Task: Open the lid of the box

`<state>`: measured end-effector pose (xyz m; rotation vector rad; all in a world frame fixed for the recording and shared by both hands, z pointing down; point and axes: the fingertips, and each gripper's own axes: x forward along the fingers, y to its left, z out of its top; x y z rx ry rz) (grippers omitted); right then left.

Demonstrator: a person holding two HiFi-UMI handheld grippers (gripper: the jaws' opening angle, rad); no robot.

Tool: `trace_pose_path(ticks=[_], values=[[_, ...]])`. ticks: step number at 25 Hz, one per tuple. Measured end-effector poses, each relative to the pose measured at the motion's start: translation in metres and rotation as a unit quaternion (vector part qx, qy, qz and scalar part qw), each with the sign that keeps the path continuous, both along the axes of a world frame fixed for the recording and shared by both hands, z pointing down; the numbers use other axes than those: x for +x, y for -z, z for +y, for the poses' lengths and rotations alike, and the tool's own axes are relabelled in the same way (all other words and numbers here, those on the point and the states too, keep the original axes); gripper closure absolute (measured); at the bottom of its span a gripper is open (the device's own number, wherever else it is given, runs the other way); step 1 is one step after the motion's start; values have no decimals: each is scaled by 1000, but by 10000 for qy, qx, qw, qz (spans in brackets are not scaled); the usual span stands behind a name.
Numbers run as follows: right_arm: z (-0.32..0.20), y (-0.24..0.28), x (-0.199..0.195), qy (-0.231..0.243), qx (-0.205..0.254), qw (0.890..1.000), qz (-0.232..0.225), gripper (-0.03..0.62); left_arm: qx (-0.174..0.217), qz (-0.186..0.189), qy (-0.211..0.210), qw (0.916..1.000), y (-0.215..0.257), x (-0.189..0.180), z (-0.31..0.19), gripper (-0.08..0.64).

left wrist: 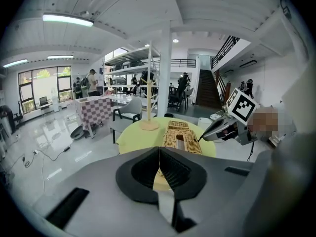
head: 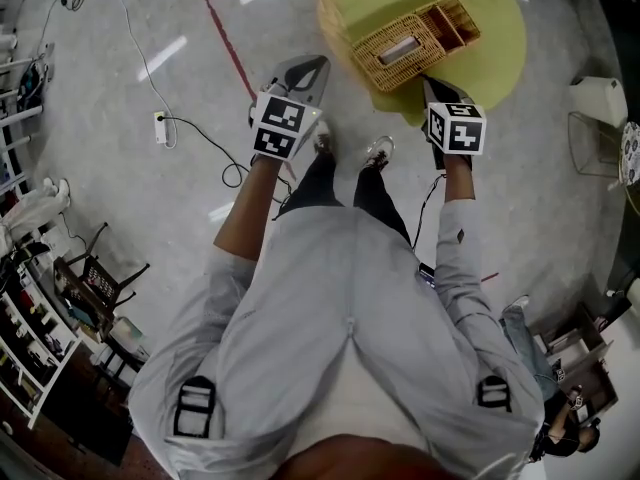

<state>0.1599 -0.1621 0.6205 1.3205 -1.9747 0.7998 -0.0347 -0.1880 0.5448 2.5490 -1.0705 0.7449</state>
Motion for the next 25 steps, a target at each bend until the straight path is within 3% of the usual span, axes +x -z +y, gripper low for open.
trace_pose_path(ticks=[25], values=[[-93,92,-37,-98,703,9971,275,565,414,648,-288,9966,47,-24,-92,531]])
